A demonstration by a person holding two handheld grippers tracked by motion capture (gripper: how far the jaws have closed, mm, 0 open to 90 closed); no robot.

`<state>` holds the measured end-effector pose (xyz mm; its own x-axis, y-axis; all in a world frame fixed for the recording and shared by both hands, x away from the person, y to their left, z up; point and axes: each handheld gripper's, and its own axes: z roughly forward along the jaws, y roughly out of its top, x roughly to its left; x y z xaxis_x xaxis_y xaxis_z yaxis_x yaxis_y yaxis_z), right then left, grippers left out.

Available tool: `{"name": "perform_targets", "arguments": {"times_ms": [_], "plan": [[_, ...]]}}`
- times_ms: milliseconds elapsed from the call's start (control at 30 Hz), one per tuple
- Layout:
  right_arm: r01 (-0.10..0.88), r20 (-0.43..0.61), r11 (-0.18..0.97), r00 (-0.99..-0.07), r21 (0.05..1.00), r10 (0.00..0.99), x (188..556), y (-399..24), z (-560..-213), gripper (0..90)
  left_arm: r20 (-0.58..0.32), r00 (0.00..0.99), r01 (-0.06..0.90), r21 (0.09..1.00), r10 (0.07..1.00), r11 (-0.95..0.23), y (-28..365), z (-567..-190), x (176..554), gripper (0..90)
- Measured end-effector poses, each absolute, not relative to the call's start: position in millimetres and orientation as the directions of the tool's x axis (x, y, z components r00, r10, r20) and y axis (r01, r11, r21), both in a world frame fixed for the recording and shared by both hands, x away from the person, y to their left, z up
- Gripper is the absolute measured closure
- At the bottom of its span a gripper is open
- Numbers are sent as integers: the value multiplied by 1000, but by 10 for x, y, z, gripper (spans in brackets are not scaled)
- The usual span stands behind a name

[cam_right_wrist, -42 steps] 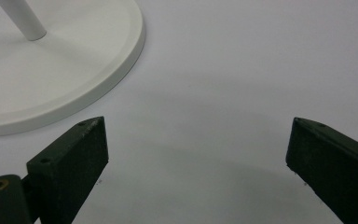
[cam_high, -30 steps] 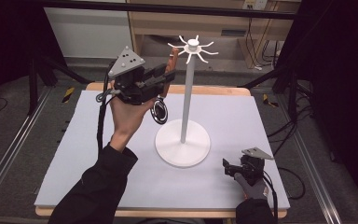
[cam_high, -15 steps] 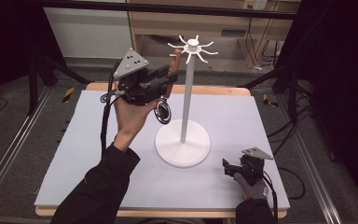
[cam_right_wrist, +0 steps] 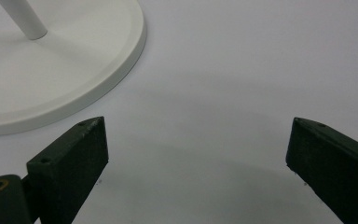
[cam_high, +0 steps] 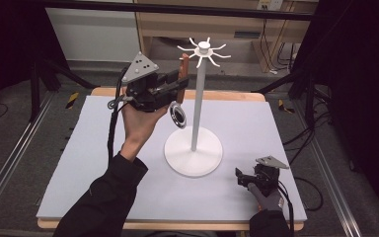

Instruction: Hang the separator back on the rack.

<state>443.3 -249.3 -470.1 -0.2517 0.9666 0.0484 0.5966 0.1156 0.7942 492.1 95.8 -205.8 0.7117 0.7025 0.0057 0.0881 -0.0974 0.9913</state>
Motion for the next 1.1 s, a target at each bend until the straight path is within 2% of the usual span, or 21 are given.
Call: {"name": "perform_targets", "arguments": {"times_ms": [633,900,1100], "plan": [[599,50,108,-242,794,969,4434,-2500,-4703,59,23,710,79,991,704,-112,1145,-2186,4850,569],[598,45,108,-236,794,971,4433,-2506,-4709,59,6,716,119,984,698,-130,1365,-2408,4685,517],[600,44,108,-233,793,971,4429,-2507,-4710,59,29,691,130,978,722,-164,1555,-2683,4650,494]]}}
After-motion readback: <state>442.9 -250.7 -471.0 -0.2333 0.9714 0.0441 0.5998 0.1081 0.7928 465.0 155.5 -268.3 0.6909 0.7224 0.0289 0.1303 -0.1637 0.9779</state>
